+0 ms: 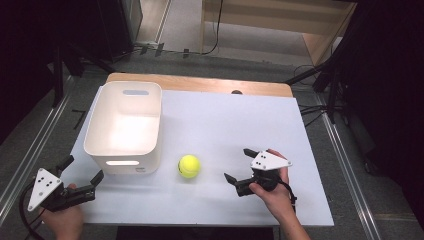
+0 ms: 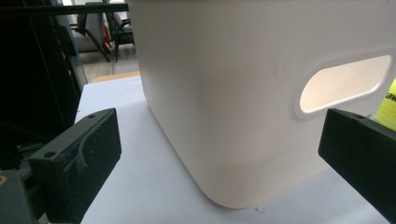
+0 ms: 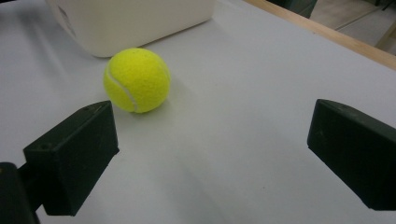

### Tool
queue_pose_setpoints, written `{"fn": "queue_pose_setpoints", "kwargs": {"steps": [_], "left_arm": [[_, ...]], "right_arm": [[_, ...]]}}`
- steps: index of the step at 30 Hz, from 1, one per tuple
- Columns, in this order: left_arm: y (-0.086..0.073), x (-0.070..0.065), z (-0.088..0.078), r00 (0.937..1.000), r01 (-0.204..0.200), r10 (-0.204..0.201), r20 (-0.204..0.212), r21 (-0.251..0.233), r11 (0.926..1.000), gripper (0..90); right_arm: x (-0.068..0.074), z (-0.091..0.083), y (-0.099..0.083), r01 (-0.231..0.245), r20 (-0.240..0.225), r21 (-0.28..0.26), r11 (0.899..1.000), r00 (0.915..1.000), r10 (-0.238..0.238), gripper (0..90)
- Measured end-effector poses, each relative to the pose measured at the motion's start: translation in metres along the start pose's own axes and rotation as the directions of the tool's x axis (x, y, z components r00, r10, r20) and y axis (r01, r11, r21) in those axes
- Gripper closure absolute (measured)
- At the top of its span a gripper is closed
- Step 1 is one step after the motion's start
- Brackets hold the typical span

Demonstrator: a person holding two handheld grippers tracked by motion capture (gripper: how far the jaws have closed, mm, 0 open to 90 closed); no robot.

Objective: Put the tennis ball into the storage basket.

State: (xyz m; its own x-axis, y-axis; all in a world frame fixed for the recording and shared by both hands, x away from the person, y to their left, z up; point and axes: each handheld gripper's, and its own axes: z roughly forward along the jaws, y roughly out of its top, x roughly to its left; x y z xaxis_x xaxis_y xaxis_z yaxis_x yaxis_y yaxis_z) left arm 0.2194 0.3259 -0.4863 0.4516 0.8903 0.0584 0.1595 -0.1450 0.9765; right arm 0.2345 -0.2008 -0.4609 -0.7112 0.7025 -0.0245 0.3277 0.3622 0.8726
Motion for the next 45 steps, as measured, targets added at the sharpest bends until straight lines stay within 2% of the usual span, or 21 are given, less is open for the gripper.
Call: {"fn": "queue_pose_setpoints", "kwargs": {"steps": [13,23,45], "left_arm": [[0.0,0.0,0.0,1.0,0.0,0.0,0.002,-0.004,1.0,0.0],[0.0,0.0,0.0,1.0,-0.001,0.001,0.003,-0.005,1.0,0.0],[0.0,0.0,0.0,1.0,-0.001,0.001,0.005,-0.006,1.0,0.0]], "right_arm": [[0.001,0.017,0.01,0.008,-0.056,0.035,0.999,0.9984,-0.006,0.9],[0.002,0.028,0.02,0.035,-0.088,0.064,0.997,0.9957,-0.029,0.9],[0.013,0.057,0.033,0.077,-0.159,0.112,0.991,0.9855,-0.058,0.9]]}}
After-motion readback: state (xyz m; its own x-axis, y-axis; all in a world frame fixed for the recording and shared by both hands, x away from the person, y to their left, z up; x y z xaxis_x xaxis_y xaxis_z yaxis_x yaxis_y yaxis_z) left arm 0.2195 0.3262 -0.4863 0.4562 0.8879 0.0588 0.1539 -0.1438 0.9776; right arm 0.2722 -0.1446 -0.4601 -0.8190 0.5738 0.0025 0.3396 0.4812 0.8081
